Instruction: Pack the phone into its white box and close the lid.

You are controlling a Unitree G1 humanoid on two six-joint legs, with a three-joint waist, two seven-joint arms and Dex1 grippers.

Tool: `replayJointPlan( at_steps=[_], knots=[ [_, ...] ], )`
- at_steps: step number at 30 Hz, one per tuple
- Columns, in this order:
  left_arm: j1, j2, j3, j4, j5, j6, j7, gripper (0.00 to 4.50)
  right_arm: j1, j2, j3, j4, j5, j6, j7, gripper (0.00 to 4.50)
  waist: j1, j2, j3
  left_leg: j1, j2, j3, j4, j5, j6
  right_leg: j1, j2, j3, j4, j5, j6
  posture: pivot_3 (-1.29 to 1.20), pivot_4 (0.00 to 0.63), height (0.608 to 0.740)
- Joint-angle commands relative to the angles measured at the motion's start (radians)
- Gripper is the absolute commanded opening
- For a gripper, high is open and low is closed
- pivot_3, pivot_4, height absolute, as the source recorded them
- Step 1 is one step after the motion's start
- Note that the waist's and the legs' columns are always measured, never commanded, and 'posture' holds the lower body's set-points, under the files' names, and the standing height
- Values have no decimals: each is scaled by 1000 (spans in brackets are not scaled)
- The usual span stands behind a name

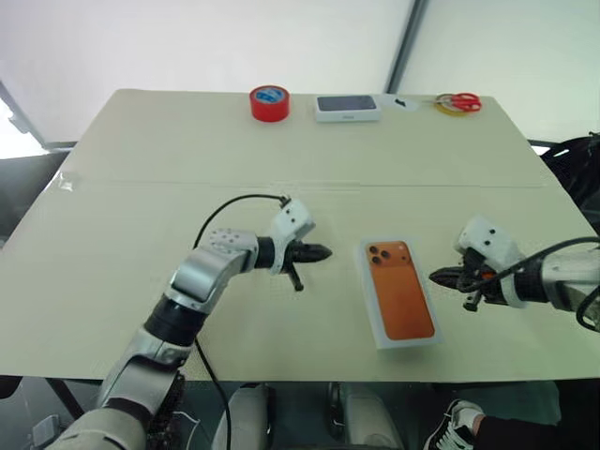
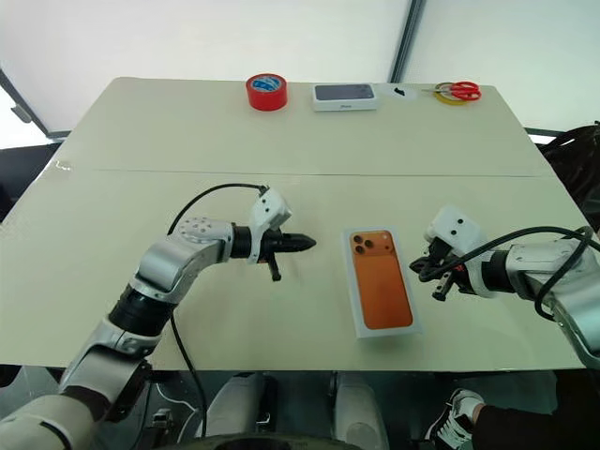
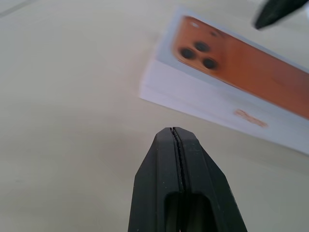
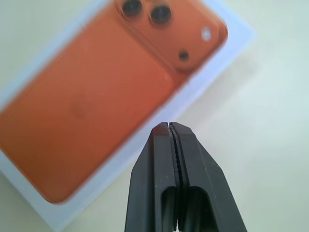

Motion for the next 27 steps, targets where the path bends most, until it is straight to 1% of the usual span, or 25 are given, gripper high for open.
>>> replayJointPlan(
  at_steps=[1,4,11,16,24,27],
  knots=[
    [3,7,-107,-63,23,-30,-47,0,10,-21,43,10,-50,-34,3,26,5,0,0,0,-1,0,1,0,0,0,-1,0,0,0,0,0,150,732],
    [-6,-17,-166,-36,56,-51,-39,0,5,-6,62,-7,-45,-20,5,26,4,0,0,0,-1,0,3,0,0,1,-1,0,0,0,0,0,150,732],
    [-48,-117,-212,44,89,-64,-15,0,9,18,90,-69,-19,3,9,26,3,0,0,-1,0,-1,3,0,0,0,0,-1,1,0,1,0,150,732],
    [-55,-161,-161,63,61,-50,2,0,5,30,78,-80,-7,15,14,26,3,0,0,-1,1,-1,3,0,1,0,1,-1,1,0,1,0,150,732],
    [-51,-191,-83,61,27,-18,20,0,-7,25,55,-60,-7,13,28,26,4,0,0,-1,1,-1,3,0,1,0,1,-1,1,0,1,0,150,732],
    [-53,-196,-72,59,22,-12,21,0,-9,21,50,-54,-9,10,31,26,3,0,0,-1,1,-1,3,0,1,0,1,-1,1,0,1,0,150,732]
  ],
)
